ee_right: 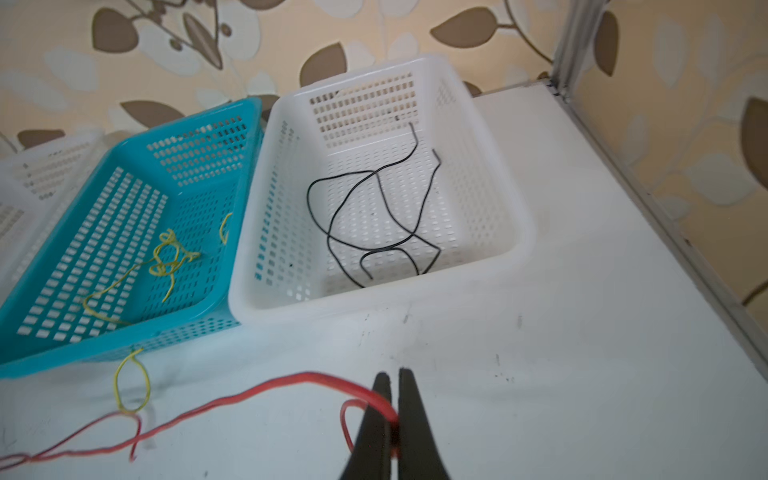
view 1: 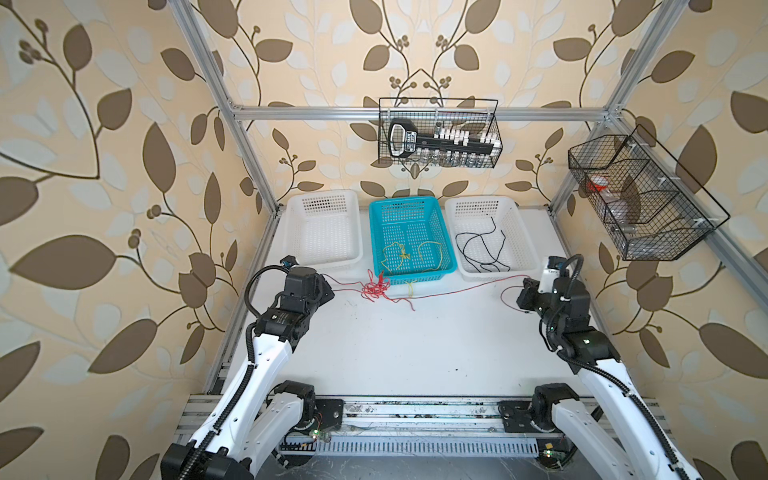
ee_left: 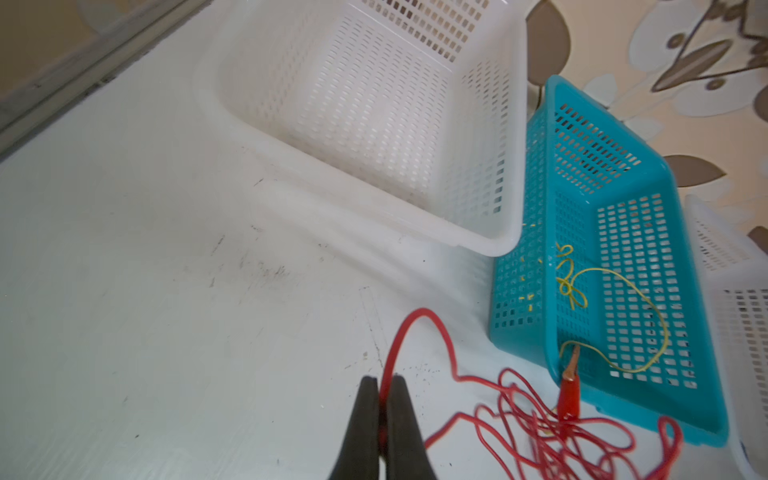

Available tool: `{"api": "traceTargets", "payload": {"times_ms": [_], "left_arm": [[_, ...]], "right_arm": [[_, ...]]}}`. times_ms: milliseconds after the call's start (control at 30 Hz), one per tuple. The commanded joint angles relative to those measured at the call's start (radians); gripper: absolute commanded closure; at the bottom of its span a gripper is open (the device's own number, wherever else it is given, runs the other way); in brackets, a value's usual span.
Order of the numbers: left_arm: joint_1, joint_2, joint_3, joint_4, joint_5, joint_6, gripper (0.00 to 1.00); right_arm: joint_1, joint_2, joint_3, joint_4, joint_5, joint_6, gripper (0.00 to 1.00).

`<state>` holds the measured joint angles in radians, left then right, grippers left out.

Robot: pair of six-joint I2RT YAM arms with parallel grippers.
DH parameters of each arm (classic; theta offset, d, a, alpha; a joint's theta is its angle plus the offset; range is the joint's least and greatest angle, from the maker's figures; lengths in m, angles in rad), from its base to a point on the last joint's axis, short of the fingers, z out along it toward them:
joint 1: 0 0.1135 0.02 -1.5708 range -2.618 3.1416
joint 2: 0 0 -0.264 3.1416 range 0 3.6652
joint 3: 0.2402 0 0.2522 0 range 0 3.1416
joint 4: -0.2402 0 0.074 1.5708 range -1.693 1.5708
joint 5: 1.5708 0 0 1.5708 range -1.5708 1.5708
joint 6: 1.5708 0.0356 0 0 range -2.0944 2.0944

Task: Untangle the cables

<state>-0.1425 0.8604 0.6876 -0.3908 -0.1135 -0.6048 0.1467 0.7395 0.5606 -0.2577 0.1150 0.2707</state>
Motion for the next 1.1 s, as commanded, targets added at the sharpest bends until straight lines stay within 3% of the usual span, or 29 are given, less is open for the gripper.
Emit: {"api": "traceTargets", "payload": {"times_ms": [0, 233, 667, 800, 1067], "left_arm": [[0.009, -0.006, -0.008, 0.114, 0.091, 0.022, 1.0], [0.008, 0.016, -0.02, 0.17, 0.182, 0.01, 1.0], [0.007, 0.054, -0.049, 0.185, 0.193, -0.018, 1.0], [0.007, 0.057, -0.052, 0.189, 0.191, -0.019, 1.0], [0.007, 0.059, -0.062, 0.206, 0.199, -0.021, 1.0]], "right_arm": [[0.091, 0.05, -0.019, 0.06, 0.006, -0.046, 0.98], [0.224, 0.165, -0.011, 0.104, 0.022, -0.126, 0.94], [0.329, 0.328, 0.031, 0.161, -0.099, -0.208, 0.7], [0.435, 0.352, 0.061, 0.209, -0.168, -0.246, 0.61], [0.608, 0.545, 0.202, 0.298, -0.282, -0.207, 0.58]]}}
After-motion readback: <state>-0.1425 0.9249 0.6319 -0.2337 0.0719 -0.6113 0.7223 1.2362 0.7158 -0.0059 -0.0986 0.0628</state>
